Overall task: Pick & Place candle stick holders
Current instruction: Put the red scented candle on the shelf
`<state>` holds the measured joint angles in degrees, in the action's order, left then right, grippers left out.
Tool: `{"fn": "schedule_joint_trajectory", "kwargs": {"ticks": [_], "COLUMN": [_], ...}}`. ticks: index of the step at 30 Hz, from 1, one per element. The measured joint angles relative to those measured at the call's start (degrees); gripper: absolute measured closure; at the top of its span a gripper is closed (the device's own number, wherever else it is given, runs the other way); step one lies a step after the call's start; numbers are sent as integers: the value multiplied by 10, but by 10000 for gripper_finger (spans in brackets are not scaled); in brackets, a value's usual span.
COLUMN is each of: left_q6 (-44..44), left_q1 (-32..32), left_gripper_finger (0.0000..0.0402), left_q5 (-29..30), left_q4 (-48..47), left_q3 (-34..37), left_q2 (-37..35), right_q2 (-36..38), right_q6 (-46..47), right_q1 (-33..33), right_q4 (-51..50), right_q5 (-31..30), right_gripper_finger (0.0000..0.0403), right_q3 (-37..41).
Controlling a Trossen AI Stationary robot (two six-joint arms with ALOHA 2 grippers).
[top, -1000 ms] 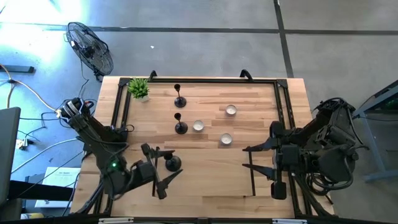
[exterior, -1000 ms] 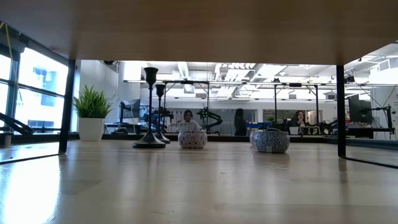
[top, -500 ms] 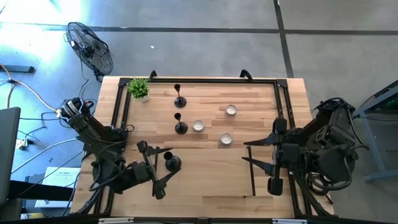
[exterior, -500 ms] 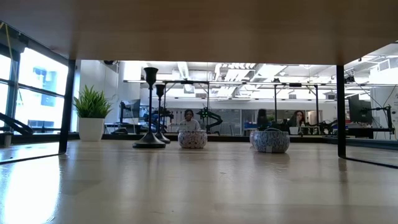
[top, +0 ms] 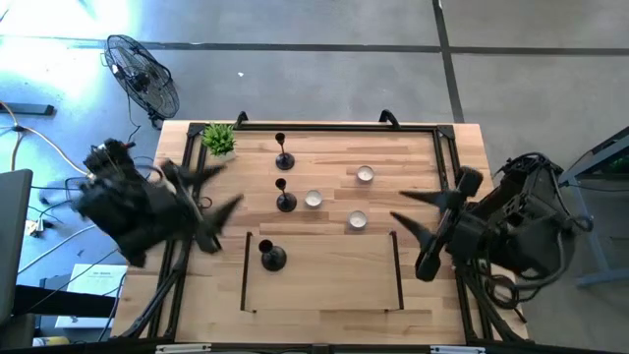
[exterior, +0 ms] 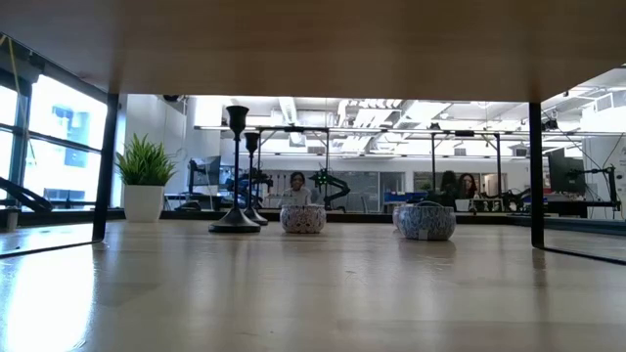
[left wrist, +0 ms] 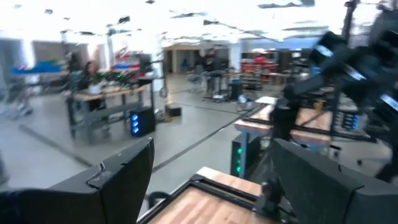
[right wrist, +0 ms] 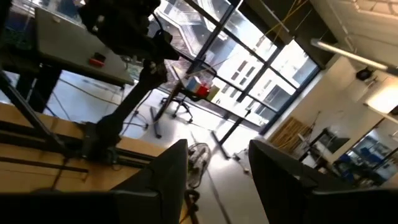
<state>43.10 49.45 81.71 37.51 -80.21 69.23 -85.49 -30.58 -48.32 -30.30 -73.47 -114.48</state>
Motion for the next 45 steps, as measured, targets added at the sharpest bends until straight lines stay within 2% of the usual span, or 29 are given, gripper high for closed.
{"fn": "schedule_joint_trajectory", "kwargs": {"ticks": [4, 9, 12, 17, 20, 26, 29, 32, 35, 38, 42, 45], "left_q6": [41, 45, 45, 36, 36, 26, 25, 25, 25, 26, 11, -37], "left_q1": [0, -7, -38, -100, -134, -177, -194, -212, -234, -261, -294, -319], "left_gripper_finger": [82, 82, 82, 82, 82, 82, 82, 82, 82, 82, 82, 82], "left_q5": [16, 10, 2, -13, -52, -196, -219, -239, -294, -317, -319, -335], "left_q4": [-8, -80, -132, -187, -228, -302, -335, -369, -403, -466, -600, -715], "left_q3": [-25, -28, -28, -27, -28, -28, -47, -84, -146, -236, -378, -488], "left_q2": [-22, -52, -60, -88, -111, -162, -173, -169, -139, -85, -6, 49], "right_q2": [22, 49, 62, 72, 72, 72, 72, 72, 72, 72, 72, 75], "right_q6": [-38, -42, -36, 26, 70, 124, 126, 128, 141, 156, 179, 197], "right_q1": [26, 77, 114, 181, 207, 217, 217, 217, 217, 217, 217, 217], "right_q4": [1, -15, -25, -39, -48, -76, -77, -82, -91, -102, -122, -139], "right_q5": [24, 77, 115, 171, 186, 188, 188, 188, 184, 184, 181, 137], "right_gripper_finger": [238, 238, 238, 238, 238, 238, 238, 238, 238, 238, 238, 238], "right_q3": [0, 0, 0, 0, 0, 0, 0, 0, 0, 0, 0, 0]}}
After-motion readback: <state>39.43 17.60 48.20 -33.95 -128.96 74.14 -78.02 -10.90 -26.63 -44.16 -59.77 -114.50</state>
